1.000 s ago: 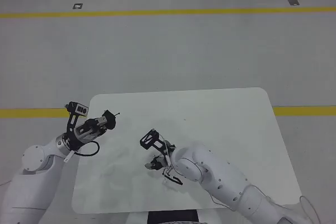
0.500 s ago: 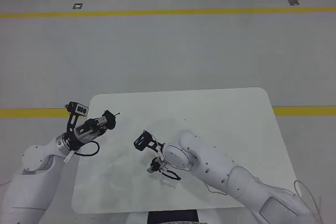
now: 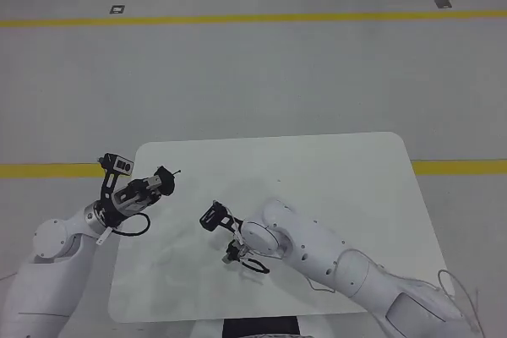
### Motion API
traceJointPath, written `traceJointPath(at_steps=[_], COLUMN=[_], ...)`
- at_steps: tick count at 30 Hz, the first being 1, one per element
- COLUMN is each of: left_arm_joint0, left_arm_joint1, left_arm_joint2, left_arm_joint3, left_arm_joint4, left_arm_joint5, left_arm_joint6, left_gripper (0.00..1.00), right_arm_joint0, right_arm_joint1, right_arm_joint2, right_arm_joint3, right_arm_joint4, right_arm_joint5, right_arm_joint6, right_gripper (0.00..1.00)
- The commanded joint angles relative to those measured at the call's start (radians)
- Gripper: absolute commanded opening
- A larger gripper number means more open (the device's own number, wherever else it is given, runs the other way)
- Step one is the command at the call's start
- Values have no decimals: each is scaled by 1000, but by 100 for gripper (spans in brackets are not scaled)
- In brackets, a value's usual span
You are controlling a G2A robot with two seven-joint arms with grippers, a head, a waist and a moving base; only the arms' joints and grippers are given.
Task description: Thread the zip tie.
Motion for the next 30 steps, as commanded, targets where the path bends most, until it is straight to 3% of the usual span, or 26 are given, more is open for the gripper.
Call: traceJointPath(at_steps=[1,10,11,13,16,30], left_arm_joint0=[0,0,0,0,0,0], left_arm_joint1=[0,0,0,0,0,0], left_arm_joint2=[0,0,0,0,0,0], left_arm_joint3=[0,0,0,0,0,0], left_arm_joint4=[0,0,0,0,0,0], left_arm_joint5=[0,0,0,0,0,0], left_arm_joint6=[0,0,0,0,0,0], left_gripper=[0,0,0,0,0,0], right_arm_joint0=[0,-7,-5,-1,6,25], right_arm_joint1=[0,2,1,-1,-5,-36], right_arm_joint2=[1,10,10,7,2,-35], right_arm_joint3=[-1,4,5,7,13,67], right_arm_joint4=[-1,-28,-34,-43,-56,-111], right_arm_joint5=[0,-12,-15,-17,-19,6], right_arm_joint6=[0,-24,-21,-15,-7,5], right_gripper=[100,98,56,38,27,24])
